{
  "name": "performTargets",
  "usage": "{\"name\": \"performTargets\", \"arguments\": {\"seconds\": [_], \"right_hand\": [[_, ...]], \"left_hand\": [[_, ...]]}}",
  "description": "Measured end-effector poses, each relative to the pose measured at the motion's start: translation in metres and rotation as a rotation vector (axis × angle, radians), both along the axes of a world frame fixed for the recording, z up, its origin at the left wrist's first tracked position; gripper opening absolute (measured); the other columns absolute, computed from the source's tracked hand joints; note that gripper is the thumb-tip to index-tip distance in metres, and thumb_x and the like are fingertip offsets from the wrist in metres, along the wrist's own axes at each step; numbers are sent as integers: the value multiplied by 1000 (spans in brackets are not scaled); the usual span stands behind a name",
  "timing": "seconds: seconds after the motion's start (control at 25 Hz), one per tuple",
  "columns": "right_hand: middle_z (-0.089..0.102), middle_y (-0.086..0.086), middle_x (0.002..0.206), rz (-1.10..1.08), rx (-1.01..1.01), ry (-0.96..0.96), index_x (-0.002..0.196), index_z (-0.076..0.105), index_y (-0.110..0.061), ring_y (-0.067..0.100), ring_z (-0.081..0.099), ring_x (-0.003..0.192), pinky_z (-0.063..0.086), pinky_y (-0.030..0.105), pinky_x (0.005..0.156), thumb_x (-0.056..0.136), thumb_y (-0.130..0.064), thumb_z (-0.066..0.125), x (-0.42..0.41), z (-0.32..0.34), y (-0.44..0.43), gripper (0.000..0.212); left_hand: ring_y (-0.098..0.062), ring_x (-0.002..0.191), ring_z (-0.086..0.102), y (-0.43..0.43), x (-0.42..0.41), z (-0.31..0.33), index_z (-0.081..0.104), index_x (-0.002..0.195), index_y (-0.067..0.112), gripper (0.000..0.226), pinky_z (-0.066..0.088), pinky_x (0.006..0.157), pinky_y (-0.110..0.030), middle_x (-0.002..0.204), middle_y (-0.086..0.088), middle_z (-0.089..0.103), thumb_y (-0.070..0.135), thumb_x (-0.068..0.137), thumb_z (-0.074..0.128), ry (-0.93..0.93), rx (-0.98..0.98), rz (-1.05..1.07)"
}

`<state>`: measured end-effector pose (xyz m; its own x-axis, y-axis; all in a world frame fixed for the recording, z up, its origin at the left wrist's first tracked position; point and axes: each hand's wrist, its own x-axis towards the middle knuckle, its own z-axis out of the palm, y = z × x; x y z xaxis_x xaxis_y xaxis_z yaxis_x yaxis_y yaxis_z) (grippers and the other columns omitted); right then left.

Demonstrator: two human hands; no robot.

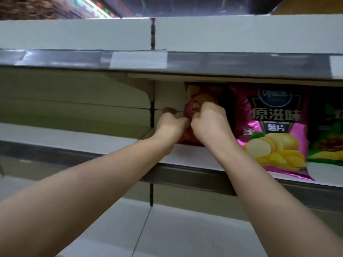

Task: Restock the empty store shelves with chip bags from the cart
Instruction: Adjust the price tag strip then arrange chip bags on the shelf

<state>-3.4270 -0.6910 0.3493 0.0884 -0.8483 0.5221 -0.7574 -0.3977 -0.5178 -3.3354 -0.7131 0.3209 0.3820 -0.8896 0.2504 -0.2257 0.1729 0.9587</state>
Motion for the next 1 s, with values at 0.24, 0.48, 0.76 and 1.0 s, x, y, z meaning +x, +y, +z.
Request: {"name": "performTargets", "arguments": {"seconds": [0.24,0.48,0.76,1.0], "right_hand": [[64,-1,87,414,-113,-452,97,64,-14,17,61,91,44,21,77,90,-11,50,66,-38,30,16],[65,-3,70,795,119,-605,70,56,-26,21,65,75,55,44,79,85,-4,48,189,-54,94,28],[66,2,69,1090,286,-551,75,58,-20,10,63,63,50,23,63,89,-3,47,369,-72,188,25],[65,3,68,1216,372,-497,81,60,-16,12,62,61,54,26,64,91,-4,46,495,-82,247,21]], "left_hand": [[-13,94,53,88,64,-23,50,104,17,23,42,83,-21,99,2,54,5,86,57,46,-149,279],[-10,82,52,184,177,-43,53,98,17,21,43,72,-21,90,2,54,1,85,56,130,-163,553],[-14,92,54,305,338,-54,53,102,14,20,45,87,-29,94,0,55,1,87,53,178,-175,824],[-18,88,54,365,455,-59,54,105,13,22,44,76,-28,98,-5,57,4,85,54,113,-128,910]]}}
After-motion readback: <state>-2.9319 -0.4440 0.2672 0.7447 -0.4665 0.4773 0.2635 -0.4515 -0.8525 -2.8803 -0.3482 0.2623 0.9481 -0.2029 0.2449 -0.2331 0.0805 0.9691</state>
